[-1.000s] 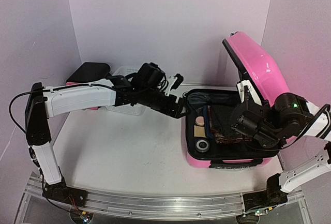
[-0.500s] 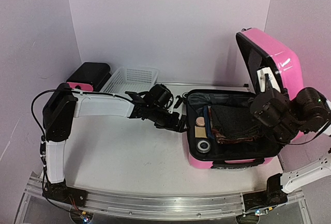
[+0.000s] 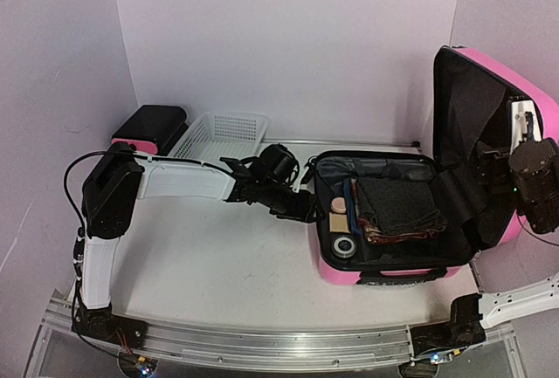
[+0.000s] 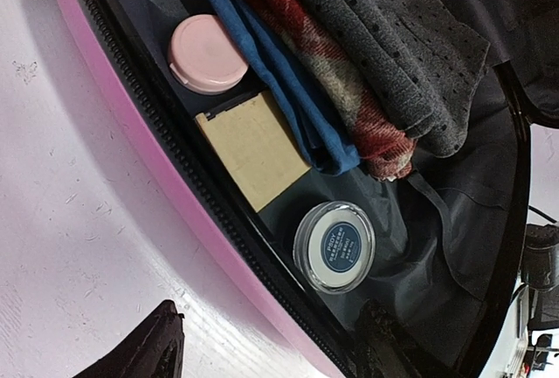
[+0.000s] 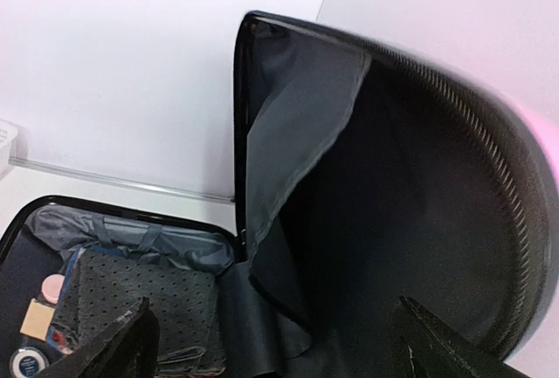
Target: Open, take out, and arrange the luggage
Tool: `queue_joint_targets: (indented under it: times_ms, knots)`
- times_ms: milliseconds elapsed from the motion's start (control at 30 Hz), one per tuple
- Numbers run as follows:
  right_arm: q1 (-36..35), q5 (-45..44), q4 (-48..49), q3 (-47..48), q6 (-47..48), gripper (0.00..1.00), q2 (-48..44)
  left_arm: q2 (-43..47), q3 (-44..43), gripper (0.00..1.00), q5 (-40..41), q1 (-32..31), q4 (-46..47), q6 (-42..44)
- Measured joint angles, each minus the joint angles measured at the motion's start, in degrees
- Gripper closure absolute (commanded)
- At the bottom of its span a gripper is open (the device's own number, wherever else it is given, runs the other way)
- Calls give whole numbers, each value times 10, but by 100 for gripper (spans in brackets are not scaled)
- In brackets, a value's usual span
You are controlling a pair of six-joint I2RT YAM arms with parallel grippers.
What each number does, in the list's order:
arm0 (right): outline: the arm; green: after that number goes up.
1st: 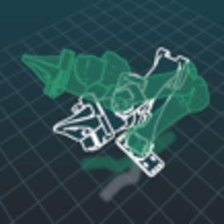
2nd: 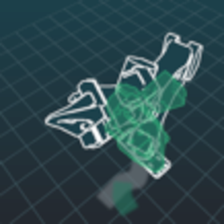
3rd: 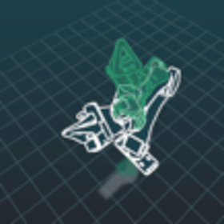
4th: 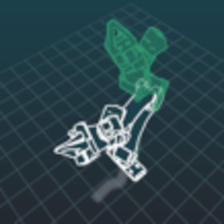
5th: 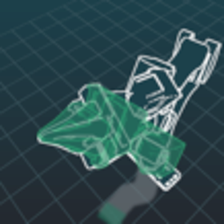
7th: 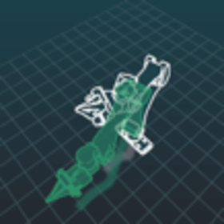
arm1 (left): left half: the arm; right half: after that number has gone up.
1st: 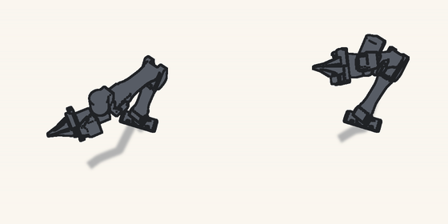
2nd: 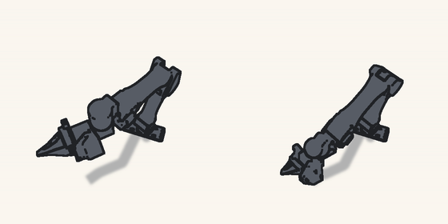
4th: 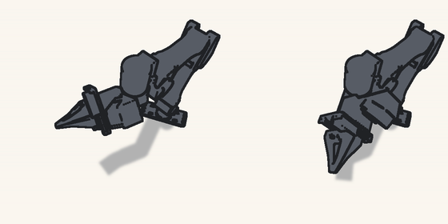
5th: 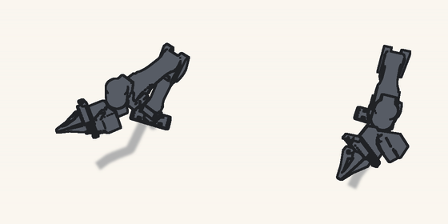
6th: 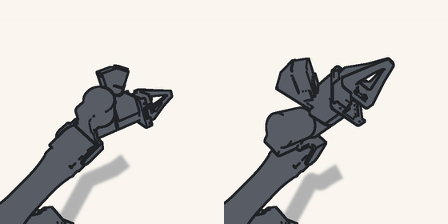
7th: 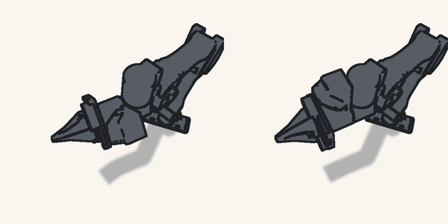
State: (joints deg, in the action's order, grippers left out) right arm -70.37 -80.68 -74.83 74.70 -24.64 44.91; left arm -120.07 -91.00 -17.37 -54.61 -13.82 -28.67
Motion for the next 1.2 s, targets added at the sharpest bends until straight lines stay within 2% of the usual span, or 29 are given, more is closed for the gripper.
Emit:
queue_joint_targets:
  times_ms: [100,200,400,633,767,1000,1033,1133,1200]
  knots:
    - [0,-4,1,12,19,2,-4,2,3,41,-1,-1,5,2]
    - [0,9,-1,21,33,2,-3,5,5,41,-3,-1,5,3]
    - [0,55,-1,67,41,2,5,5,2,68,-6,-2,4,13]
    - [2,83,-2,78,44,2,30,27,22,94,12,-7,7,21]
    - [3,70,-2,77,43,2,38,51,52,100,43,2,-3,28]
    - [3,37,-2,69,36,2,5,58,114,100,85,26,-41,31]
    - [3,37,-2,69,36,2,3,59,118,92,86,27,-45,31]
    - [3,40,-2,69,38,2,2,66,123,56,82,25,-49,35]
    - [3,48,-2,69,38,2,4,83,128,40,71,25,-51,33]
